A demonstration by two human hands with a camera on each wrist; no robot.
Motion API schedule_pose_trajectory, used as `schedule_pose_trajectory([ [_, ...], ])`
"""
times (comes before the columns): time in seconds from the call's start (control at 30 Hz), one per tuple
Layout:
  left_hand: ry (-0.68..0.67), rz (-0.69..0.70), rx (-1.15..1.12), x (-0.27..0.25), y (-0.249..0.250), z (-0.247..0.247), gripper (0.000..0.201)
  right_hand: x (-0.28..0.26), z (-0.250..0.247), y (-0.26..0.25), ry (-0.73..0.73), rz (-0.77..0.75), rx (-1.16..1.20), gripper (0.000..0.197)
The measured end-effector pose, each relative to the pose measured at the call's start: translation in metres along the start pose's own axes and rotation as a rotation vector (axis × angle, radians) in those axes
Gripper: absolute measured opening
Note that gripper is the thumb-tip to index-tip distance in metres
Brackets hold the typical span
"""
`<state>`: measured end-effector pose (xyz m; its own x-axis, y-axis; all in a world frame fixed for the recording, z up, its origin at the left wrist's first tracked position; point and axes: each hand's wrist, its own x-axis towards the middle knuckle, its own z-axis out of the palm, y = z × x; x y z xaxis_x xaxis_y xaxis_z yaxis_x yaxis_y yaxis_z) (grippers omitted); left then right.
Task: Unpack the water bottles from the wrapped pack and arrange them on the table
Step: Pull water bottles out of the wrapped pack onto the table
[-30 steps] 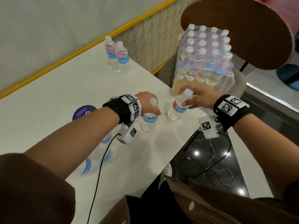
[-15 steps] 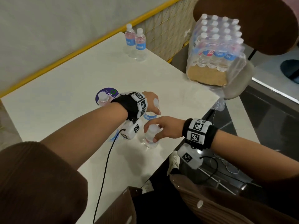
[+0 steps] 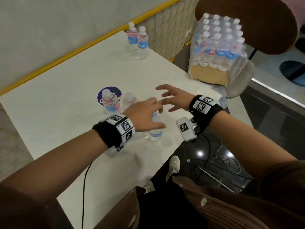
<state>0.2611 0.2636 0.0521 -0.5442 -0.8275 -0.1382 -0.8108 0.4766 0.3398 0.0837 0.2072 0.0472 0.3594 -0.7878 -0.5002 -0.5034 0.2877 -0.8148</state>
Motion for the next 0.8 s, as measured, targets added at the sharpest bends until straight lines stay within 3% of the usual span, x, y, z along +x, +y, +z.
schedule_pose_trajectory([
  [0.07, -0.166, -0.035, 0.082, -0.003, 0.0, 0.009, 0.058, 0.007, 0.013, -0.003, -0.082, 0.061, 0.047, 0.041],
  [0.13, -0.229, -0.073, 0.023, -0.003, -0.003, 0.015, 0.055, 0.012, 0.026, -0.001, -0.127, 0.123, 0.13, 0.04],
  [0.3, -0.219, -0.12, -0.142, -0.016, -0.008, 0.01, 0.049, 0.007, 0.041, 0.01, -0.123, 0.124, 0.323, 0.046],
  [0.53, -0.311, -0.155, -0.177, -0.076, -0.027, -0.003, 0.045, -0.008, 0.042, 0.012, -0.127, 0.201, 0.282, 0.043],
  [0.7, -0.315, -0.294, -0.28, -0.12, -0.059, -0.043, 0.037, -0.018, 0.057, 0.016, -0.17, 0.216, 0.296, 0.041],
  [0.8, -0.247, -0.381, -0.303, -0.136, -0.079, -0.072, 0.038, -0.02, 0.066, 0.018, -0.203, 0.212, 0.3, 0.035],
])
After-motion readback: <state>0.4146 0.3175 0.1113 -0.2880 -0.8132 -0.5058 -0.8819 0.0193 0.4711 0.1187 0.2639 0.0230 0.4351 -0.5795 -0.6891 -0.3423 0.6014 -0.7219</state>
